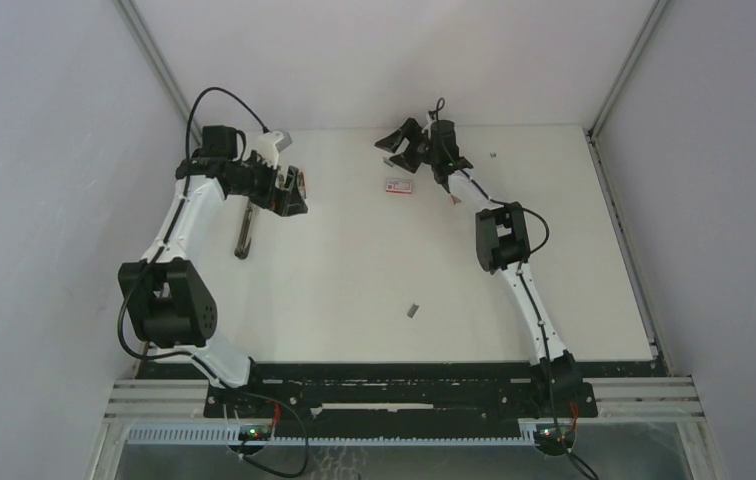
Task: Unload the staples from the stapler
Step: Adjust the staple at the center of the board.
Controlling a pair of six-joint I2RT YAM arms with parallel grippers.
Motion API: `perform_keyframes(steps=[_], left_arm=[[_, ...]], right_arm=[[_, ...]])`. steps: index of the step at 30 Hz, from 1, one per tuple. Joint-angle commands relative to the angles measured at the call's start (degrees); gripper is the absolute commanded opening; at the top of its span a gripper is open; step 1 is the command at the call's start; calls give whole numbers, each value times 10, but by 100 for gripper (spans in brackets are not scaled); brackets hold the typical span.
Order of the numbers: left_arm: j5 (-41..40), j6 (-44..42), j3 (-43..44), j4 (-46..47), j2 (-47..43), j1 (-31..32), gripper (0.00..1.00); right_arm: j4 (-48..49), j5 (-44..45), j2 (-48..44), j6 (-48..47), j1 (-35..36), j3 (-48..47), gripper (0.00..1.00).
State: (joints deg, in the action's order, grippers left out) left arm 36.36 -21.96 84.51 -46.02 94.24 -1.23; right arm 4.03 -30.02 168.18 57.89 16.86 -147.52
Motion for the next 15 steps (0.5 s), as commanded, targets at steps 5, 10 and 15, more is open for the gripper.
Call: perform_keyframes(steps=[5, 10, 15], left_arm=[[14, 6, -12, 2, -46, 3, 100], [7, 6, -20, 2, -57, 3, 100], [-47, 30, -15, 12, -62, 3, 100]], right_arm=[[18, -7, -7, -26, 8, -11, 85], [-5, 0, -17, -53, 16, -11, 85], [-57, 25, -35, -88, 22, -13, 87]])
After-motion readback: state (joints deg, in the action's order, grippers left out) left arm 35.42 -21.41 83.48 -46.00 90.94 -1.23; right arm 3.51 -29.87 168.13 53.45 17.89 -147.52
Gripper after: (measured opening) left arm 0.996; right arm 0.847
